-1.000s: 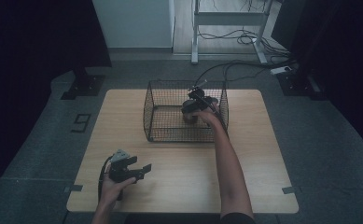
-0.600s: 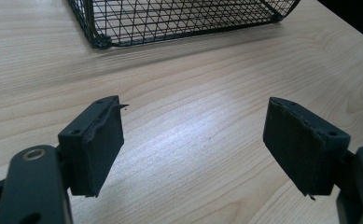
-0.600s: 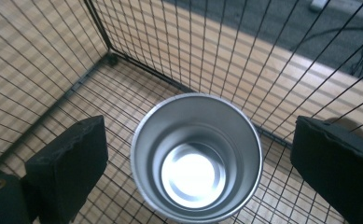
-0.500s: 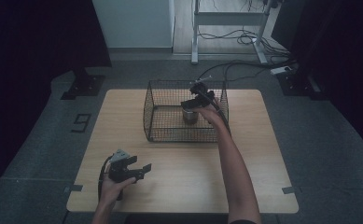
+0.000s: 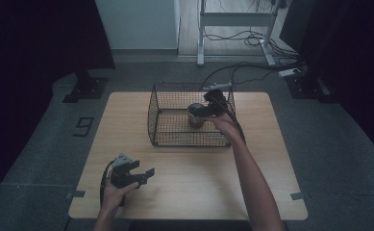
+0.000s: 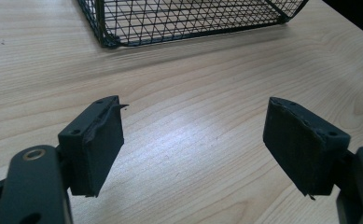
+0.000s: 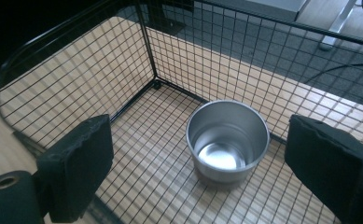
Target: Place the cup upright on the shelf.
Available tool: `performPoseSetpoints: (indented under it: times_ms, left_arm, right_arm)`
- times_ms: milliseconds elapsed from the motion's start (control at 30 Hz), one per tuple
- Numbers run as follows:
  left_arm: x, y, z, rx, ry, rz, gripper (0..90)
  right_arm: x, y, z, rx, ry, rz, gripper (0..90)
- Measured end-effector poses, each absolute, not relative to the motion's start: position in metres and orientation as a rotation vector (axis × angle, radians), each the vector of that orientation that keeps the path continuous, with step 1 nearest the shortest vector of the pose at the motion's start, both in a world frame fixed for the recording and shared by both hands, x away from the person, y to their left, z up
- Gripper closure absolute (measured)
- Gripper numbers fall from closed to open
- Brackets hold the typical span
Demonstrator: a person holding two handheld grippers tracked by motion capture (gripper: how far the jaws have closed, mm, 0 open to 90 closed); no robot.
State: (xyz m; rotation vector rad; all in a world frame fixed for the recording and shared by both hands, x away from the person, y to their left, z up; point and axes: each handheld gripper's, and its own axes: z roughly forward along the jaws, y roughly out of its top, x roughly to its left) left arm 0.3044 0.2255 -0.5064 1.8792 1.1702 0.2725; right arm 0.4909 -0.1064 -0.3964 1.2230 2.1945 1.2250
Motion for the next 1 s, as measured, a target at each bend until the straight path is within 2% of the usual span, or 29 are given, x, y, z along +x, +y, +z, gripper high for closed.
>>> performPoseSetpoints:
  times_ms: [267, 667, 1000]
  left_arm:
    - [0.305, 0.225, -0.508, 1.891, 1.181, 0.277, 20.4]
    - [0.305, 0.222, -0.51, 1.904, 1.184, 0.282, 20.4]
    - [0.304, 0.22, -0.51, 1.909, 1.182, 0.287, 20.4]
  right_arm:
    - [0.453, -0.127, -0.395, 1.181, 2.145, 1.308, 11.4]
    - [0.388, -0.158, -0.415, 1.13, 2.098, 1.397, 12.7]
    - [0.343, -0.191, -0.456, 1.151, 2.088, 1.392, 13.2]
